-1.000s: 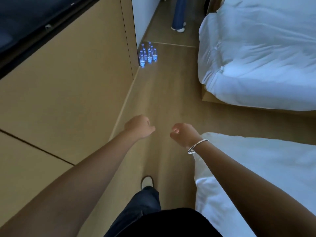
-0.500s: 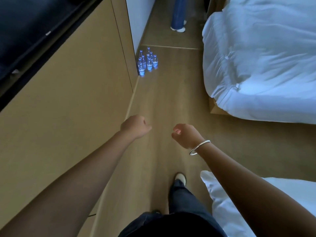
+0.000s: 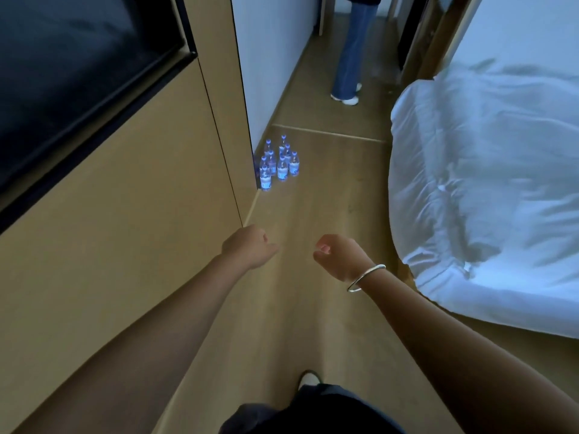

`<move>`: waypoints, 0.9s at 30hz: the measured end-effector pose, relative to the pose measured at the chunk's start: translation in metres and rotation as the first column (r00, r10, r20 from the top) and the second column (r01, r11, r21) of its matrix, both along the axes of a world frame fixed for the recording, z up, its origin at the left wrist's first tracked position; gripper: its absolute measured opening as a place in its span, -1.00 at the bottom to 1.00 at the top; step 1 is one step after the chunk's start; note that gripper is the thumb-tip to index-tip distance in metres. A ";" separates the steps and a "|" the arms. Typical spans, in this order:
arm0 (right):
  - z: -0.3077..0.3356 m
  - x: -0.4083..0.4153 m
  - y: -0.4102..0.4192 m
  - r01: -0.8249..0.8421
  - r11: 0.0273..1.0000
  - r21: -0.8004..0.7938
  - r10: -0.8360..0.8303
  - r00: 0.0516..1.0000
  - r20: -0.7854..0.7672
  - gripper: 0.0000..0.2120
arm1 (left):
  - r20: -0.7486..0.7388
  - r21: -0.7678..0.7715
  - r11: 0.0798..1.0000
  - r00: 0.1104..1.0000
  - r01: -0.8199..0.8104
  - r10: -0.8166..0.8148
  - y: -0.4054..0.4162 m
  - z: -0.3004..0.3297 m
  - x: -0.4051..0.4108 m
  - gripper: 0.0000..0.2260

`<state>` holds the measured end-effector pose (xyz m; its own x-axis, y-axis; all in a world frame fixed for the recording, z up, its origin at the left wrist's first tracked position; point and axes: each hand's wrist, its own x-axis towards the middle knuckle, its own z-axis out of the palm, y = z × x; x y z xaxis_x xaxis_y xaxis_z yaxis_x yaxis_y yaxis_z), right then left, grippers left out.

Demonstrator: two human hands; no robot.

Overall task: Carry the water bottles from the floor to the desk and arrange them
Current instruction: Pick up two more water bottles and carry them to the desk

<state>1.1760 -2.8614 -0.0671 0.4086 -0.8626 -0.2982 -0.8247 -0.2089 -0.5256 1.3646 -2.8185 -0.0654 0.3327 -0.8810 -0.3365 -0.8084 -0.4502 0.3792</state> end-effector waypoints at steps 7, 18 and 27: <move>-0.011 0.035 -0.114 -0.056 0.998 0.026 0.056 0.998 -0.021 -0.74 | -0.021 0.025 0.999 0.999 -0.047 0.048 -0.105 -0.015 0.029 -0.84; -0.035 0.122 -0.300 -0.030 0.998 0.048 0.032 0.998 -0.056 -0.72 | -0.054 0.065 0.998 0.999 0.011 -0.007 -0.298 -0.038 0.124 -0.80; -0.039 0.192 -0.419 -0.018 0.994 0.108 0.024 0.998 -0.059 -0.74 | -0.133 0.145 0.989 0.991 -0.005 0.024 -0.424 -0.041 0.198 -0.75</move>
